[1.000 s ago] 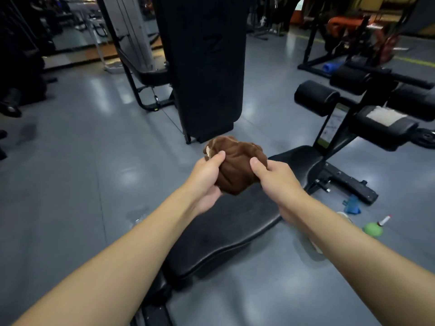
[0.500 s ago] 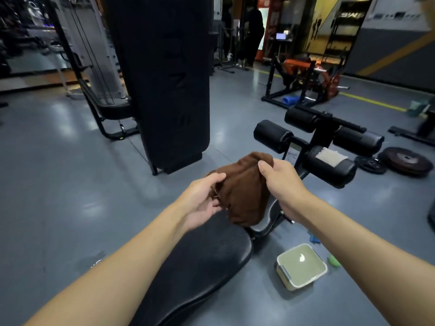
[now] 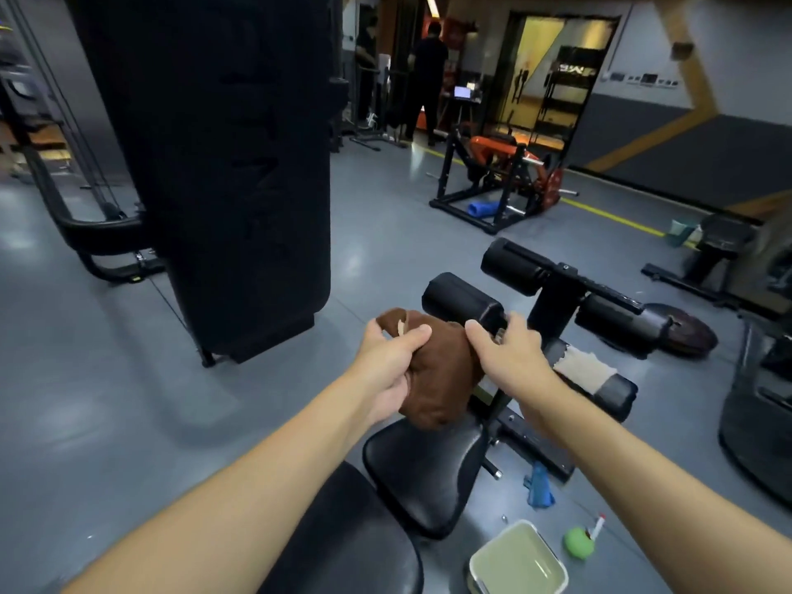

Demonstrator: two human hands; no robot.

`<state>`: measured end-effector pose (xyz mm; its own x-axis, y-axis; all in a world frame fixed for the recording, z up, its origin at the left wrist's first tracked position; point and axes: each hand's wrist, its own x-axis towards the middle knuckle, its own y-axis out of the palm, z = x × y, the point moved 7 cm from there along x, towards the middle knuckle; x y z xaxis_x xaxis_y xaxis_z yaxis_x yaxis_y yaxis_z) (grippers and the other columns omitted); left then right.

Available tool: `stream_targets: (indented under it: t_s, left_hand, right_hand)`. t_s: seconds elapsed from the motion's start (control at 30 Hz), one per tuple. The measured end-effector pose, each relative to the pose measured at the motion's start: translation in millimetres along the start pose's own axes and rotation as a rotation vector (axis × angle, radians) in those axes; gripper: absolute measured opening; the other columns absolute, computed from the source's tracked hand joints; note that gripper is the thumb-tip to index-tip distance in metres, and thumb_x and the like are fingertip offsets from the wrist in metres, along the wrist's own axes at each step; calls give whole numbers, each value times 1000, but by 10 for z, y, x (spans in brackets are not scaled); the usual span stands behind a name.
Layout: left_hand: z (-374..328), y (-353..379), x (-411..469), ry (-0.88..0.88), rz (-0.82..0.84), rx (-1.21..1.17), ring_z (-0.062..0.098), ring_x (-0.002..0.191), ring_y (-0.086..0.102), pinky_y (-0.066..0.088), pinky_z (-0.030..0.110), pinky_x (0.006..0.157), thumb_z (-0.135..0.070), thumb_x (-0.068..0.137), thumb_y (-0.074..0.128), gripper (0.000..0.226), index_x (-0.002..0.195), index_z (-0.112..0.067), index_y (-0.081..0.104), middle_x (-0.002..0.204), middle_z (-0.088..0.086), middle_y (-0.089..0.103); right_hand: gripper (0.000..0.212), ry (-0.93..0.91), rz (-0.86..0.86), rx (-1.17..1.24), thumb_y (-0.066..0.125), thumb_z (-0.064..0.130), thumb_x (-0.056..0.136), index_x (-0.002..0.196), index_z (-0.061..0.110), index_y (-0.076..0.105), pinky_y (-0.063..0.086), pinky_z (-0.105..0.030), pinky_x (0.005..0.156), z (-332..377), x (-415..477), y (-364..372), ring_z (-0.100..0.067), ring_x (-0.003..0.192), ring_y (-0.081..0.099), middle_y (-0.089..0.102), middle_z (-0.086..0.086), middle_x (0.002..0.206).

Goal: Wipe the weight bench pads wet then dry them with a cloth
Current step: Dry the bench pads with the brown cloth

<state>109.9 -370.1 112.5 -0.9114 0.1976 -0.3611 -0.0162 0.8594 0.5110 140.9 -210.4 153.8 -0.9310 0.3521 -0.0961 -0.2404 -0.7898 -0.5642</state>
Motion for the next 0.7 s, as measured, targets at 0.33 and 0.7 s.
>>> stream_targets:
  t_s: [0.33,0.7]
  left_hand:
    - [-353,216,1132,-126,-148,-109,38,93,70,58,56,74,-16,94,64,27,117,-6,53,107,22,69]
    - [-341,75,1951,-253,-378,443,21,109,56,49,42,77,-16,76,70,59,130,-18,47,123,2,58]
  right_hand:
    - [26,-581,217,-128,51,32,101,121,26,68,41,-34,105,370,1008,169,-8,125,51,58,2,134]
    - [45,131,300,973,30,33,108,124,-1,56,52,-53,95,688,2737,-117,-33,104,69,70,-19,116]
